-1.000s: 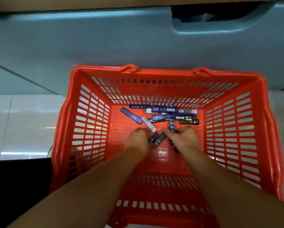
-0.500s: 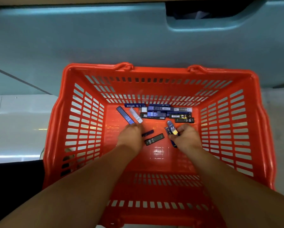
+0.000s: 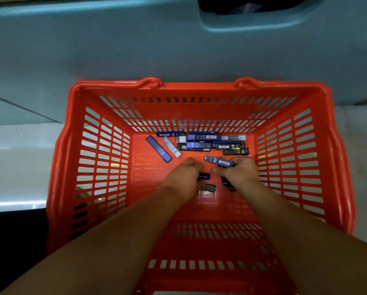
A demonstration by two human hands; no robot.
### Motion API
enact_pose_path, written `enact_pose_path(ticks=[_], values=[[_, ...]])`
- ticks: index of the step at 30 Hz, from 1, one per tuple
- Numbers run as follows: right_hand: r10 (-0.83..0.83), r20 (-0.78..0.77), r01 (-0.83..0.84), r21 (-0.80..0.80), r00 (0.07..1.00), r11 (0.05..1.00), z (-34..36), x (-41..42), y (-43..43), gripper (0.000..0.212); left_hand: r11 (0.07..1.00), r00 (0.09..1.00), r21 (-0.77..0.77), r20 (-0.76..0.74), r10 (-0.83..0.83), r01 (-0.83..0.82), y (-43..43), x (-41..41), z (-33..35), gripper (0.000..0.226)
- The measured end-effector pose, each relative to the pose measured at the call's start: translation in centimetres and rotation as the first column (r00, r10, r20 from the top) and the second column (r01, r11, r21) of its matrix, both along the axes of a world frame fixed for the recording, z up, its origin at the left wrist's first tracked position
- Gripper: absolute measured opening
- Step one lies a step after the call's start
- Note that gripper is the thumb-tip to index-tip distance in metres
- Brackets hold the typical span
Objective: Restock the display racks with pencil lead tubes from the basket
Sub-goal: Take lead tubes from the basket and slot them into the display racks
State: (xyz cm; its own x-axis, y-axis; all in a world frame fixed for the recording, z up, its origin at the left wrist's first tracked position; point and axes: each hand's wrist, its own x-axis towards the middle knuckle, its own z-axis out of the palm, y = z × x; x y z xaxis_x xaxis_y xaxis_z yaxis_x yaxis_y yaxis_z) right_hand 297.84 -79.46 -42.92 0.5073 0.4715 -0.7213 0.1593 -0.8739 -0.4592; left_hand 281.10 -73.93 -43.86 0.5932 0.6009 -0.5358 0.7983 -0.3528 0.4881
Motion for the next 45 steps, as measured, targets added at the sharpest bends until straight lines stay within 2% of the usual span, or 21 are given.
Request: enact_pose_path(ticks=[3, 6, 7, 10, 14, 18, 20, 22, 25, 27, 29, 31, 33, 35, 37, 41, 45], values=[[0.041, 0.065, -0.039, -0.03, 0.997, 0.999, -0.4, -1.0, 0.4, 0.034, 0.999, 1.0, 0.037, 0.002, -0.031, 0.031, 0.1, -0.8, 0.2, 0.042], [0.105, 0.11, -0.096, -0.086, 0.988, 0.992, -0.8, -1.3, 0.7, 0.024, 0.985, 0.982, 0.029, -0.09, -0.164, 0.168, 0.1, -2.0, 0.0, 0.055], [0.112, 0.1, -0.104, -0.088, 0.989, 0.991, -0.7, -1.2, 0.8, 0.02, 0.986, 0.98, 0.012, -0.113, -0.166, 0.169, 0.1, -2.3, 0.0, 0.054], [0.126, 0.082, -0.122, -0.057, 0.989, 0.991, -0.4, -0.6, 0.7, 0.011, 0.996, 0.981, -0.02, -0.175, -0.085, 0.083, 0.2, -2.7, 0.3, 0.044], [0.22, 0.065, -0.217, -0.051, 0.973, 0.975, 0.5, -0.1, 0.7, 0.012, 0.99, 0.978, -0.116, -0.2, 0.06, -0.085, 0.7, -4.1, 1.3, 0.037], [0.209, -0.036, -0.21, -0.045, 0.977, 0.977, 1.9, -0.3, 1.3, 0.005, 0.937, 0.953, -0.221, -0.203, 0.226, -0.269, 0.9, -5.8, 2.0, 0.051], [0.179, -0.077, -0.184, -0.064, 0.981, 0.981, 2.4, -0.5, 1.6, 0.009, 0.864, 0.901, -0.258, -0.168, 0.399, -0.431, 1.2, -6.1, 2.3, 0.051], [0.154, -0.056, -0.157, -0.055, 0.987, 0.986, 2.6, -0.6, 2.1, 0.016, 0.767, 0.81, -0.264, -0.133, 0.571, -0.584, 1.7, -6.1, 2.8, 0.043], [0.071, 0.086, -0.073, 0.023, 0.994, 0.997, 3.0, 0.2, 2.8, 0.02, 0.62, 0.654, -0.251, -0.078, 0.753, -0.744, 3.1, -5.6, 2.8, 0.019], [0.063, 0.171, -0.079, 0.091, 0.983, 0.993, 3.0, 0.9, 3.2, 0.016, 0.556, 0.58, -0.224, -0.055, 0.813, -0.801, 4.4, -5.3, 2.1, 0.009], [0.138, 0.26, -0.164, 0.081, 0.956, 0.983, 2.6, 1.6, 3.5, 0.012, 0.522, 0.544, -0.206, -0.07, 0.836, -0.828, 5.3, -4.9, 1.5, 0.021], [0.257, 0.318, -0.27, -0.003, 0.913, 0.963, 1.9, 2.2, 3.7, 0.028, 0.501, 0.523, -0.185, -0.099, 0.846, -0.845, 6.2, -4.5, 1.0, 0.037], [0.381, 0.345, -0.367, -0.108, 0.858, 0.924, 1.2, 2.9, 3.8, 0.048, 0.495, 0.514, -0.152, -0.135, 0.847, -0.856, 6.7, -3.9, 0.5, 0.054], [0.471, 0.342, -0.43, -0.19, 0.813, 0.882, 0.8, 3.3, 3.8, 0.059, 0.492, 0.507, -0.126, -0.18, 0.843, -0.862, 6.9, -3.5, 0.1, 0.062], [0.513, 0.328, -0.453, -0.245, 0.793, 0.857, 0.7, 3.3, 3.6, 0.059, 0.512, 0.523, -0.105, -0.201, 0.829, -0.852, 6.8, -3.2, -0.3, 0.065], [0.489, 0.329, -0.422, -0.257, 0.808, 0.87, 0.8, 3.1, 3.6, 0.052, 0.54, 0.546, -0.083, -0.18, 0.819, -0.838, 6.6, -3.0, 0.0, 0.058], [0.43, 0.224, -0.377, -0.242, 0.875, 0.894, 0.9, 2.2, 3.1, 0.054, 0.661, 0.661, -0.085, -0.219, 0.718, -0.746, 5.6, -3.9, 0.5, 0.062]])
